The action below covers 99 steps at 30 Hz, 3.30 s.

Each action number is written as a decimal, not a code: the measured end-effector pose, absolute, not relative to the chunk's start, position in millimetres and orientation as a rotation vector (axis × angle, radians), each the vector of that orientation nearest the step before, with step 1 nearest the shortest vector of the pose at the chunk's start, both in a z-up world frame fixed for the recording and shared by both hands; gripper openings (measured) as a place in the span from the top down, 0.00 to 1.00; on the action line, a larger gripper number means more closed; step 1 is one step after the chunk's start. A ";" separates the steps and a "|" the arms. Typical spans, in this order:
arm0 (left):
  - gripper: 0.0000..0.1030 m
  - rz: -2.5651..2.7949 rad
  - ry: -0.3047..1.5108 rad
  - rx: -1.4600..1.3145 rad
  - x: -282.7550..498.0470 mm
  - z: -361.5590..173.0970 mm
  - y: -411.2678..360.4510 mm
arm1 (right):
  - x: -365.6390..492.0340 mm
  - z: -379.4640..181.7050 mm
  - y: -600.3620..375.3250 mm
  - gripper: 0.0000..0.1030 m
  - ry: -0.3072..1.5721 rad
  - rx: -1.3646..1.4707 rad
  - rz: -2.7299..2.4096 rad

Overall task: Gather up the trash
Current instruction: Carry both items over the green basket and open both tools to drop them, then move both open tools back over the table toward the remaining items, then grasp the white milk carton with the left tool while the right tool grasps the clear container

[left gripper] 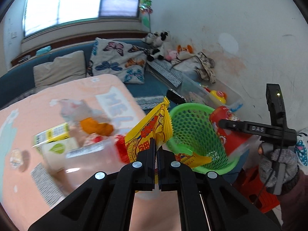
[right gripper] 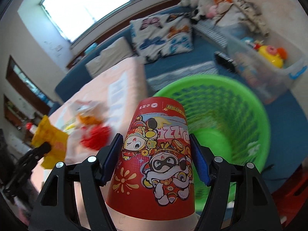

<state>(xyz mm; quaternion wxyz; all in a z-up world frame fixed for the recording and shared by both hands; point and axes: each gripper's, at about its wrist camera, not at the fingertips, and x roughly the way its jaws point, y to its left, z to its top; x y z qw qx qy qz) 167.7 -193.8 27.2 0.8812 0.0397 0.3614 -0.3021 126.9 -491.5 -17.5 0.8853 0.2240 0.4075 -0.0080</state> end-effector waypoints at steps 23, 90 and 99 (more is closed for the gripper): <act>0.96 -0.743 0.932 0.153 211.0 -35.1 -319.2 | 103.2 -37.5 -532.9 0.28 0.833 0.419 -0.113; 0.53 -0.037 1.044 -0.128 241.6 -66.4 -28.6 | 153.6 3.9 -283.9 0.11 0.815 -0.145 0.437; 0.62 -0.073 1.059 -0.133 239.7 -61.3 -17.1 | 179.8 -0.4 -240.5 0.09 0.823 -0.358 0.585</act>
